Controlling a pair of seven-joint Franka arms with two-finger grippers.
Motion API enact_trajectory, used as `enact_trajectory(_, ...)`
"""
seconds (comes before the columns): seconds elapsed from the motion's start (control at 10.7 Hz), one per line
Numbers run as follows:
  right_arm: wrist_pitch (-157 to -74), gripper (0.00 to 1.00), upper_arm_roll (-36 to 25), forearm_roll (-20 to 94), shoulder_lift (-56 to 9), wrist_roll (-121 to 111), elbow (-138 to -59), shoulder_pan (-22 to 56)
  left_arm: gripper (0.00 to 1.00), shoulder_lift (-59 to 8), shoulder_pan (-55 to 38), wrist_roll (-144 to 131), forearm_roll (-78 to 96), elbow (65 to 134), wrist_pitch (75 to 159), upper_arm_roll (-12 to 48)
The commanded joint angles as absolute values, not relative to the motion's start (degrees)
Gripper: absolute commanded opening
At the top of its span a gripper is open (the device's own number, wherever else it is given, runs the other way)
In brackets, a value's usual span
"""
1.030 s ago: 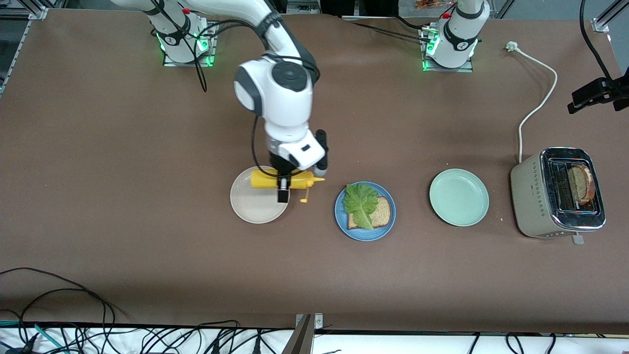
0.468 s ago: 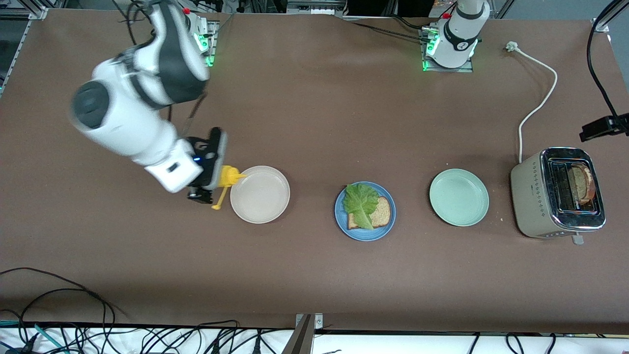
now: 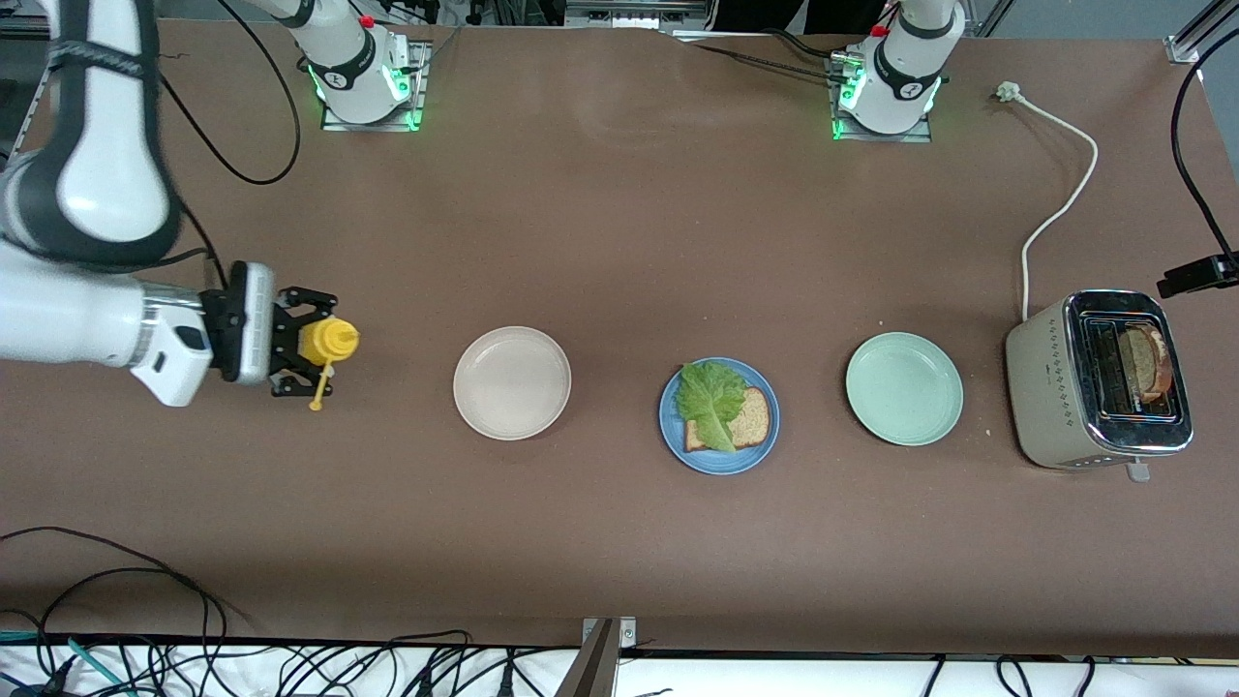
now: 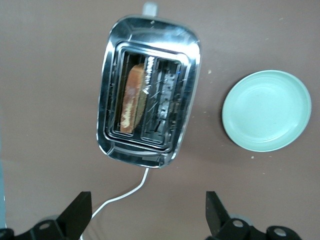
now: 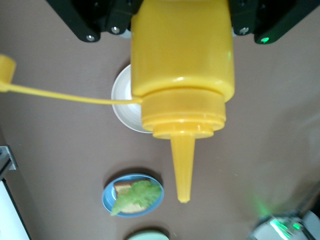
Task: Make sandwich in blue plate with both arms
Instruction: 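Carry the mustard bottle back to its starting spot, then set the bottle upright while the left gripper grasps the toaster bread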
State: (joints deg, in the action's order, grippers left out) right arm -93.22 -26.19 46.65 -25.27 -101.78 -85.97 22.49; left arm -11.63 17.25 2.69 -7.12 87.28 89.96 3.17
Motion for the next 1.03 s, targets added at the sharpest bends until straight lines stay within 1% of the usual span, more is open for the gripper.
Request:
enact_trajectory(0.0,-85.19,0.0,-24.87,54.38,-27.5,-116.31,-90.33,14.0,1.0,-15.98,20.56,4.83,-8.0,85.61,89.82,3.96)
enact_trajectory(0.09,-82.99,0.0,-24.79,56.58,-29.6,-122.28,-91.05,11.54,1.0,-16.95,20.91,4.75,-8.0,85.61,90.26,3.96)
enact_trajectory(0.19,-79.4,0.0,-24.79,59.56,-32.49,-126.87,-91.05,9.43,1.0,-17.57,21.0,4.75,-8.09,85.61,92.61,3.96)
enact_trajectory(0.37,-74.38,0.0,-24.7,62.39,-36.46,-134.09,-91.05,6.78,1.0,-19.85,21.01,5.01,-7.74,85.61,94.3,4.04)
enact_trajectory(0.56,-71.73,0.0,-24.61,63.1,-39.1,-139.28,-91.14,4.93,1.0,-22.57,21.01,10.6,-7.74,85.69,98.67,4.04)
enact_trajectory(0.66,-70.15,0.0,-24.44,64.32,-41.55,-142.26,-91.14,3.96,1.0,-23.89,21.18,12.72,-7.65,85.69,100.53,4.04)
enact_trajectory(0.94,-65.76,0.0,-24.35,66.44,-45.87,-148.26,-91.05,2.56,1.0,-26.01,21.62,15.37,-7.73,85.69,103.87,3.96)
